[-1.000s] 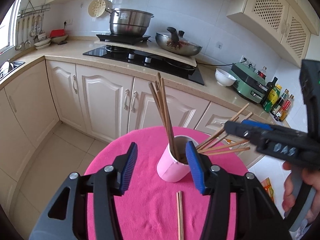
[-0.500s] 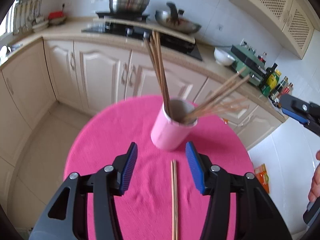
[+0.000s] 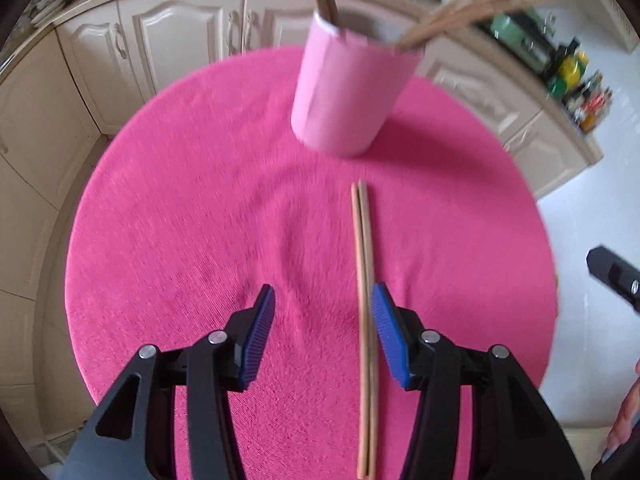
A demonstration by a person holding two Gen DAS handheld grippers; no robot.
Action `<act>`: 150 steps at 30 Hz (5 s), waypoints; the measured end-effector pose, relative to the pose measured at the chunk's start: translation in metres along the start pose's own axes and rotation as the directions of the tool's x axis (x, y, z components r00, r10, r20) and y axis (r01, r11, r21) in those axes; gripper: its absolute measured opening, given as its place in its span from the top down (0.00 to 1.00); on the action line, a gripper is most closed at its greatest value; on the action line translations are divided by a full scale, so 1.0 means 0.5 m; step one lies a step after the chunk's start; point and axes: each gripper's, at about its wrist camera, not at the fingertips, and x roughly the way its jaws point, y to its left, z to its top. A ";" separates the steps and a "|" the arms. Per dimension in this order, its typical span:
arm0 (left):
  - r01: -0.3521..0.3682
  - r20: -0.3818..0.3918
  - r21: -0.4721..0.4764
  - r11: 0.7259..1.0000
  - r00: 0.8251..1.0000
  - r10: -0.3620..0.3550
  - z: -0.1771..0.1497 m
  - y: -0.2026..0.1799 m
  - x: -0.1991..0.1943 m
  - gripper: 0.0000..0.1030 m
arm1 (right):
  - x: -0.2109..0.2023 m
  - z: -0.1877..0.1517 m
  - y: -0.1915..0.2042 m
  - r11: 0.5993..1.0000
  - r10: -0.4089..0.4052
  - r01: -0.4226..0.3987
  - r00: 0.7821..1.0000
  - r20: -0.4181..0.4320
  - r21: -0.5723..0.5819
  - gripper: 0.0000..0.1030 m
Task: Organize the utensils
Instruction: 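Lower both tools to the last chopsticks and grasp one chopstick each, then lift both chopsticks over the pink cup and open both tools to drop them in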
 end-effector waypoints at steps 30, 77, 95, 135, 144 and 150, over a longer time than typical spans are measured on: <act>-0.182 -0.200 0.219 0.959 0.953 0.227 0.051 -0.101 0.116 0.46 | 0.108 -0.042 -0.011 0.999 0.031 -0.025 0.988 -0.152 0.040 0.39; 0.078 -0.015 0.091 0.993 0.997 -0.077 0.074 0.108 -0.076 0.94 | 0.189 0.027 0.143 0.984 0.089 -0.130 0.950 -0.301 -0.119 0.94; 0.222 0.417 0.131 0.966 0.872 -0.256 0.156 0.019 -0.236 0.94 | -0.012 0.134 0.167 0.952 0.274 -0.265 0.961 0.042 -0.154 0.94; 0.216 0.657 0.133 0.967 0.712 -0.249 0.324 0.012 -0.108 0.94 | 0.030 0.251 0.239 0.966 0.145 0.008 0.813 0.564 -0.260 0.94; 0.229 0.584 0.107 0.968 0.773 -0.247 0.301 0.020 -0.099 0.88 | 0.036 0.235 0.229 0.963 0.145 0.008 0.830 0.539 -0.271 0.94; 0.221 0.561 0.067 0.973 0.798 -0.220 0.284 0.029 -0.129 0.72 | 0.035 0.230 0.234 0.954 0.156 0.006 0.847 0.508 -0.301 0.94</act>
